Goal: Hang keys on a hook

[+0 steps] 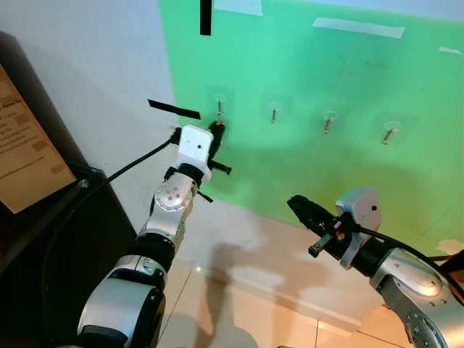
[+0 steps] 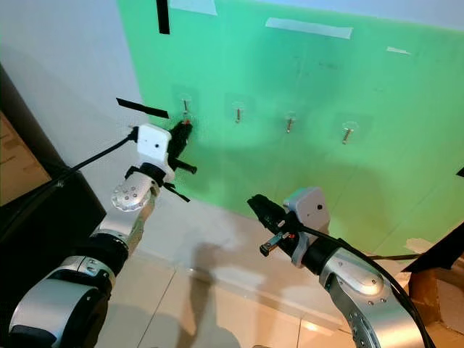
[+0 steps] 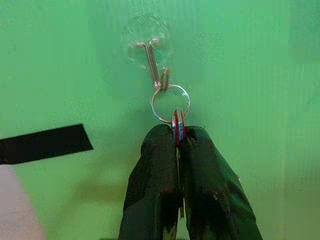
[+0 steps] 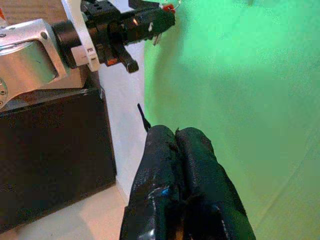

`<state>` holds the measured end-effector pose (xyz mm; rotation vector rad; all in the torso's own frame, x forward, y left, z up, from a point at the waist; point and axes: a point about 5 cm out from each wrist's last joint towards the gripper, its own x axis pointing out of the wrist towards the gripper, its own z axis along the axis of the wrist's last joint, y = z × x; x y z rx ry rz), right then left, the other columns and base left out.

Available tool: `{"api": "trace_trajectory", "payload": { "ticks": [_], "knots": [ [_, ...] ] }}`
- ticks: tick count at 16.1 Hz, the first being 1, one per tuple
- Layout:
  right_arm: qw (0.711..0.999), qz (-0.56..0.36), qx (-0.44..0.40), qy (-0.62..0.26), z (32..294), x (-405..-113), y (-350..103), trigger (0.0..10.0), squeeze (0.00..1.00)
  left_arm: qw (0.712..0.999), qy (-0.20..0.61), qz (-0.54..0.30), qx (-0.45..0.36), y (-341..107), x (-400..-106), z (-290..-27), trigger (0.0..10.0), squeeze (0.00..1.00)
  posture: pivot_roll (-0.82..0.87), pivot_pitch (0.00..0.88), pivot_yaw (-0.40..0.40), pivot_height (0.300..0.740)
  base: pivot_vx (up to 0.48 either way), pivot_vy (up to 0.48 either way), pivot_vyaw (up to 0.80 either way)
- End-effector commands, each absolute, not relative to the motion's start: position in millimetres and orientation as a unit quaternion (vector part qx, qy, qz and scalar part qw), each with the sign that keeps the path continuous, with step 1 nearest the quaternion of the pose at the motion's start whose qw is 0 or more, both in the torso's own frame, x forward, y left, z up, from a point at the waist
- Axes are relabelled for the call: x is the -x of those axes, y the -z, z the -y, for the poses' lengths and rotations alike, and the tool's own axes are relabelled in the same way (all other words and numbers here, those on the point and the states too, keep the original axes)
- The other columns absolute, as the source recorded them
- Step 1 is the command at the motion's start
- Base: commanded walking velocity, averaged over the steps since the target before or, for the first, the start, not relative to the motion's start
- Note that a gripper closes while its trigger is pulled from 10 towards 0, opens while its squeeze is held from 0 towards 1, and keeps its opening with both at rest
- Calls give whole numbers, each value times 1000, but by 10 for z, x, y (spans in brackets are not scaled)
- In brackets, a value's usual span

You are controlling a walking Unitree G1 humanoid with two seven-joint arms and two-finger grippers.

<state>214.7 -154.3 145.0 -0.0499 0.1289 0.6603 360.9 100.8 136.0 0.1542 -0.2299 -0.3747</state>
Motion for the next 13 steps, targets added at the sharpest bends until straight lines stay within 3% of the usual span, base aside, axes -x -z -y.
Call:
{"api": "trace_trajectory", "payload": {
  "ticks": [1,13],
  "knots": [
    [941,-53,27,-334,1510,-2135,-1494,10000,0,973,188,97,-89,-1286,-3593,-1020,10000,0,-194,0,39,740,0,0,0],
    [940,-47,29,-337,1504,-2138,-1513,10000,0,973,188,102,-88,-1295,-3582,-1011,10000,0,-198,0,41,740,0,0,0]
  ]
}}
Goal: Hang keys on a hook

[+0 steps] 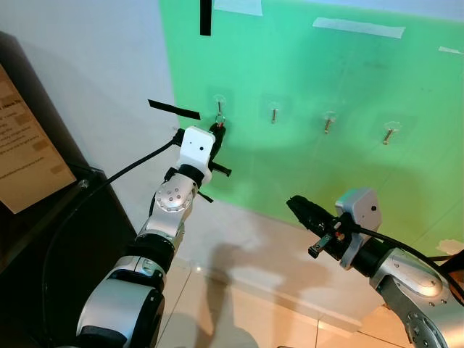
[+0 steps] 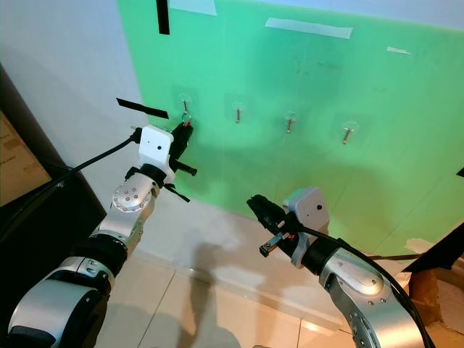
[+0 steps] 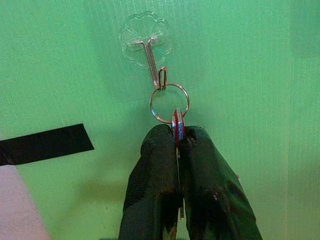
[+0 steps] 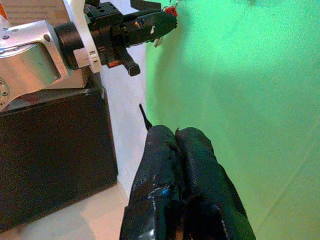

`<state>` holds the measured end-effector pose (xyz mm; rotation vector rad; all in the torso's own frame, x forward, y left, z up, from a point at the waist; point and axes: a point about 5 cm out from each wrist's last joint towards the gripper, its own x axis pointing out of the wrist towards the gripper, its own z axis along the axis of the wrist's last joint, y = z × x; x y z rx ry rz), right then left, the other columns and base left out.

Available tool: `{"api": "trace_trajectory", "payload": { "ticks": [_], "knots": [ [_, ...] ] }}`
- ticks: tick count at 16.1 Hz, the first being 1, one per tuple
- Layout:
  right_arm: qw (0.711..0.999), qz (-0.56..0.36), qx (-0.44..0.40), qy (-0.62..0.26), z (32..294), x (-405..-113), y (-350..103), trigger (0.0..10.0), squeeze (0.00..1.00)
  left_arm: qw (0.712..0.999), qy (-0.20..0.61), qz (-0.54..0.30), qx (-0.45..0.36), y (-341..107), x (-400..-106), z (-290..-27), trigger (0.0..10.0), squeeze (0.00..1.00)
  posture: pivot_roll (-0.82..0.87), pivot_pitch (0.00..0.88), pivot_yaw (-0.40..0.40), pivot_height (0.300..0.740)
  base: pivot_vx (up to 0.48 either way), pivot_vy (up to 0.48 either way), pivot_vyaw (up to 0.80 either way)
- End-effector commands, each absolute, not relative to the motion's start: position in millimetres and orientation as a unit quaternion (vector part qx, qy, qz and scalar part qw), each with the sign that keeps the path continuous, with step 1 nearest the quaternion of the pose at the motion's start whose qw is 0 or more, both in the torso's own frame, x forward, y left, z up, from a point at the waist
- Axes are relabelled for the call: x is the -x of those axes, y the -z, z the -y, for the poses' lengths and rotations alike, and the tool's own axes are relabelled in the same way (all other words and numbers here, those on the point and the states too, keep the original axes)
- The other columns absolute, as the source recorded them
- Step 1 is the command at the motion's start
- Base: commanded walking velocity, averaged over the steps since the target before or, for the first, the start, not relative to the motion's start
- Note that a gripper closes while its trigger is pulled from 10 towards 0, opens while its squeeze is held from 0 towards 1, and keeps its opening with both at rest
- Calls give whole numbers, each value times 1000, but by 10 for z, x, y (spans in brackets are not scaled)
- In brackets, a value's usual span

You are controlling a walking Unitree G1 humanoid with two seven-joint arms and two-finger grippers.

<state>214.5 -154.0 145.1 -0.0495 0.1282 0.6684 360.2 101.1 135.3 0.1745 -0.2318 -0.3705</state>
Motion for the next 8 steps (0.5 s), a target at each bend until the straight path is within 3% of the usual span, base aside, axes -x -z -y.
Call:
{"api": "trace_trajectory", "payload": {
  "ticks": [1,8],
  "knots": [
    [938,-39,26,-343,1490,-2139,-1540,10000,0,973,188,103,-87,-1302,-3586,-1008,10000,0,-198,0,41,740,0,0,0],
    [941,-19,17,-338,1490,-2167,-1607,10000,0,973,196,89,-87,-1279,-3597,-993,10000,0,-198,0,42,740,0,0,0]
  ]
}}
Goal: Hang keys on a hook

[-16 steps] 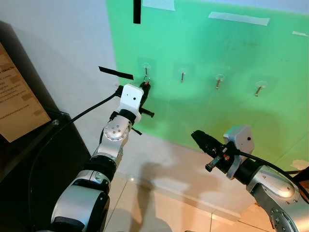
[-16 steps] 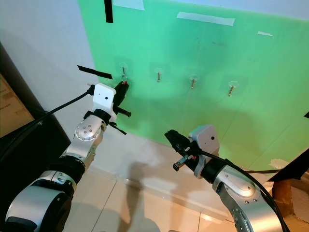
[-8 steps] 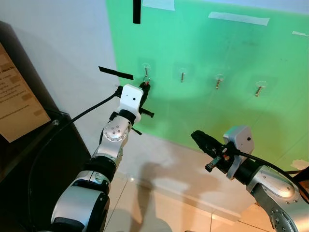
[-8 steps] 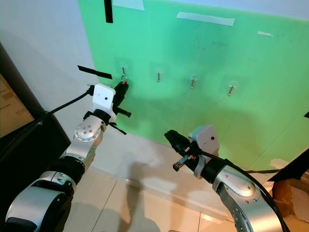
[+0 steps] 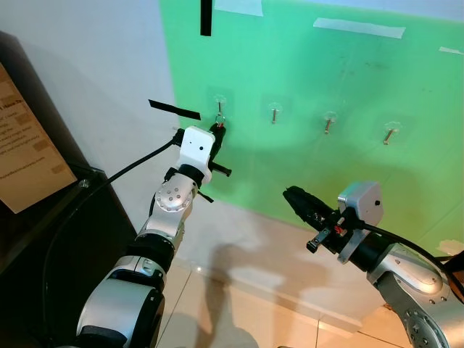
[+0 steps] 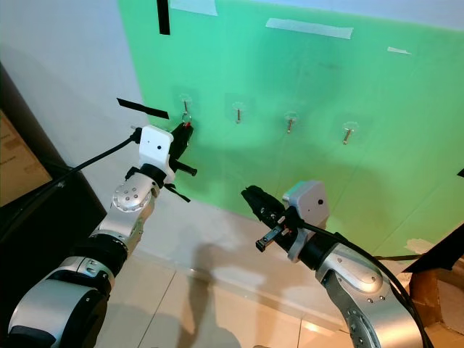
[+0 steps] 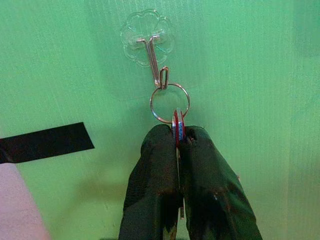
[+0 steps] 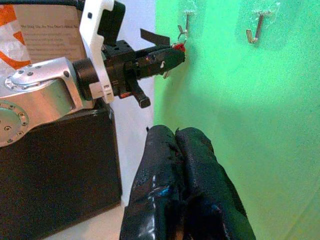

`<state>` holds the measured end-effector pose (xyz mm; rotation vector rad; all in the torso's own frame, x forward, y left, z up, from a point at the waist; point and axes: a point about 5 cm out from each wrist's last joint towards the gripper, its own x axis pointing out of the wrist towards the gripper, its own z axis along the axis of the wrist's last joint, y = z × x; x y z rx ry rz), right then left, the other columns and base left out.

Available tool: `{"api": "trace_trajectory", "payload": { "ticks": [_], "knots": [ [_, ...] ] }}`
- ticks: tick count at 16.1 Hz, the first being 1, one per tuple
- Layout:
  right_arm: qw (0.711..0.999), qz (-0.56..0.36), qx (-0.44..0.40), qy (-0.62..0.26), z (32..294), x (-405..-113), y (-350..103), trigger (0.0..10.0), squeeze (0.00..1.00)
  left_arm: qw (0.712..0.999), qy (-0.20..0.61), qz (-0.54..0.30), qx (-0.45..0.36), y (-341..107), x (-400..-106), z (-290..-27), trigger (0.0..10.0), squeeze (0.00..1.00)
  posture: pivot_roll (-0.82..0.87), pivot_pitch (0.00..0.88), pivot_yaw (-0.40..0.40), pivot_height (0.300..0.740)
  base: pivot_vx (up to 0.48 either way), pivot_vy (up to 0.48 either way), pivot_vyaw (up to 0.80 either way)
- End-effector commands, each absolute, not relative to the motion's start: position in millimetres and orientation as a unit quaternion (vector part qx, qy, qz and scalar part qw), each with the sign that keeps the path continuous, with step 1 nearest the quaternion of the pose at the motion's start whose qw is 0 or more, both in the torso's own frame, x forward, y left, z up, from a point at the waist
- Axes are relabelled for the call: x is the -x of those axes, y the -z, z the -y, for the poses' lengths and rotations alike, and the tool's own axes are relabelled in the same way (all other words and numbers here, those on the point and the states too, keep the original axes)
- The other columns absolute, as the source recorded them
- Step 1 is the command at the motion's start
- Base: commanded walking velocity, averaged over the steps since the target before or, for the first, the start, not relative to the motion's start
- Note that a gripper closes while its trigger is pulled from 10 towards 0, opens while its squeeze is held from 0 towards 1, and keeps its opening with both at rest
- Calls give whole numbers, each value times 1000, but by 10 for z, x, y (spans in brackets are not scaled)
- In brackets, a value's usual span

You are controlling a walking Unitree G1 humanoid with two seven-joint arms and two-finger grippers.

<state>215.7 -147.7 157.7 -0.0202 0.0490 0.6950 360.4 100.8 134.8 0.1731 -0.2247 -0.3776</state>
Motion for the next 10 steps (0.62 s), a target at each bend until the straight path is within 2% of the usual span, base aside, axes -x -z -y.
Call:
{"api": "trace_trajectory", "payload": {
  "ticks": [1,6,10],
  "knots": [
    [941,-26,-1,-337,1503,-2166,-1595,10000,0,973,197,89,-86,-1279,-3597,-990,10000,1000,-197,0,43,740,0,0,0],
    [945,-37,-1,-324,1527,-2177,-1572,10000,0,972,206,92,-70,-1279,-3576,-1013,10000,1000,-193,0,43,740,0,0,0],
    [955,-41,-5,-295,1560,-2197,-1526,10000,0,973,206,76,-66,-1165,-3493,-1132,10000,1000,-177,0,56,740,0,0,0]
  ]
}}
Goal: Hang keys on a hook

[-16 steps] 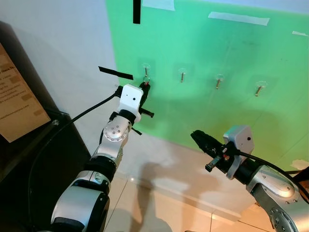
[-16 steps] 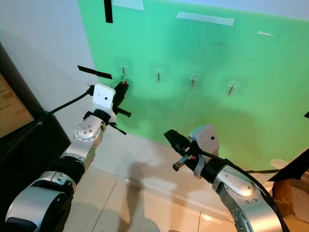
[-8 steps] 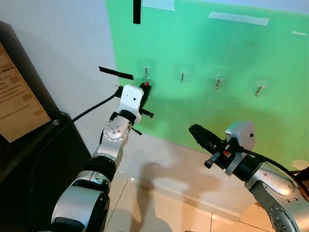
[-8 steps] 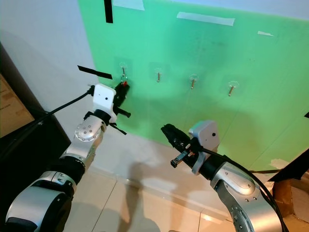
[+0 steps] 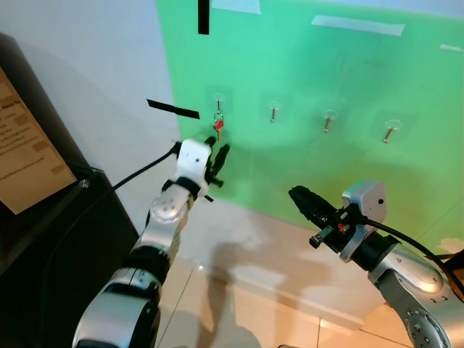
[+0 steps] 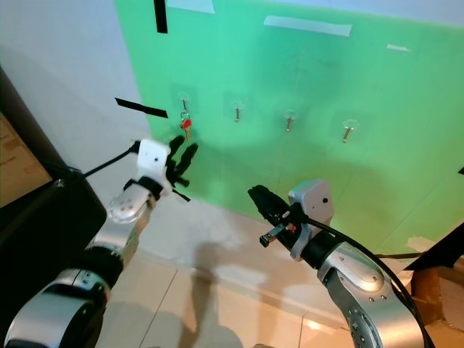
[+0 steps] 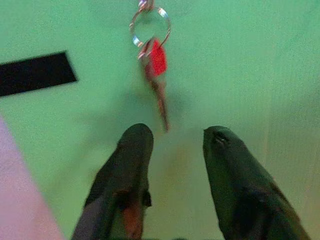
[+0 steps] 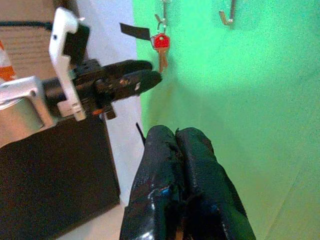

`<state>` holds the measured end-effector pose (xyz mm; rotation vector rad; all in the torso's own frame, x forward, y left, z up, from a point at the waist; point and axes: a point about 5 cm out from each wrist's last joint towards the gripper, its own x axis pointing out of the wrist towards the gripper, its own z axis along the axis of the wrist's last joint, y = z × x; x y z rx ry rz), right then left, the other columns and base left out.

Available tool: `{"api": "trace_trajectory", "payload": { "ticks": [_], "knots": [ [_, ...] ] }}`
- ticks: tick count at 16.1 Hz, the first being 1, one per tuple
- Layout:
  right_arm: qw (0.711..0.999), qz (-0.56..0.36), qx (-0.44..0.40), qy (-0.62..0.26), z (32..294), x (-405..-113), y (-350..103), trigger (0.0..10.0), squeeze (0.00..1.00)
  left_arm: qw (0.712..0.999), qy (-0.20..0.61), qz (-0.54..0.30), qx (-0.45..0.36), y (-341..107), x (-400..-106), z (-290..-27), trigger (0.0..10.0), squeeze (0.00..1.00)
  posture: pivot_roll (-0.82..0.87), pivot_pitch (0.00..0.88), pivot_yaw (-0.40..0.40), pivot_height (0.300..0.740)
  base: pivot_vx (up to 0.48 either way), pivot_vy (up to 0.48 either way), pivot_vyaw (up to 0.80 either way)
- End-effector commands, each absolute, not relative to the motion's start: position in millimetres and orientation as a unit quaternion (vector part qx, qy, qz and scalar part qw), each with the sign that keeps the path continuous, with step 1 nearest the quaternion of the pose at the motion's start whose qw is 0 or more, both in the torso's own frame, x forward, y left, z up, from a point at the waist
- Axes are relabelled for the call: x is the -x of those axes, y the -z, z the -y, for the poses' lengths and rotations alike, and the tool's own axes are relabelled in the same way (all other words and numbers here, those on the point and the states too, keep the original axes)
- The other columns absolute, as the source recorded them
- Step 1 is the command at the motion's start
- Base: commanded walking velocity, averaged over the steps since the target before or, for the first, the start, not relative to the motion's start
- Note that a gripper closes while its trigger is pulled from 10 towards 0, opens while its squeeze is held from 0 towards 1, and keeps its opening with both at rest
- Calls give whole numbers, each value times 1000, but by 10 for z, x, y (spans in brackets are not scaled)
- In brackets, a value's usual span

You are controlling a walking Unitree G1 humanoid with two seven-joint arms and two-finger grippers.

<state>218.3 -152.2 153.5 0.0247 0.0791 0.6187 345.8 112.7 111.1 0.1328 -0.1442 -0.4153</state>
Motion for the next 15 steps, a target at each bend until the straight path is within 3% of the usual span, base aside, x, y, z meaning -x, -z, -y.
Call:
{"api": "trace_trajectory", "payload": {
  "ticks": [1,4,7,9,14,15],
  "knots": [
    [956,-55,-10,-287,1542,-2185,-1463,10000,0,976,199,65,-62,-1083,-3421,-1224,10000,1000,-172,0,56,740,0,0,0],
    [975,-79,39,-203,1646,-2256,-1295,10000,0,980,181,54,-66,-1014,-3265,-1404,10000,1000,-151,0,63,740,0,0,0],
    [985,-100,5,-138,1704,-2180,-1186,10000,0,975,204,20,-85,-1022,-2922,-1462,10000,1000,-139,0,75,740,0,0,0],
    [992,-88,49,-70,1759,-2100,-1140,10000,0,978,202,-8,-57,-1055,-2570,-1402,10000,1000,-165,0,99,740,0,0,800],
    [993,-105,23,-41,1771,-2011,-1080,10000,0,978,202,-38,-38,-1029,-2414,-1315,10000,1000,-163,0,102,740,0,0,800],
    [993,-106,34,-33,1743,-2057,-1043,10000,0,979,197,-42,-43,-1039,-2390,-1353,10000,937,-145,0,87,740,0,0,550]
  ]
}}
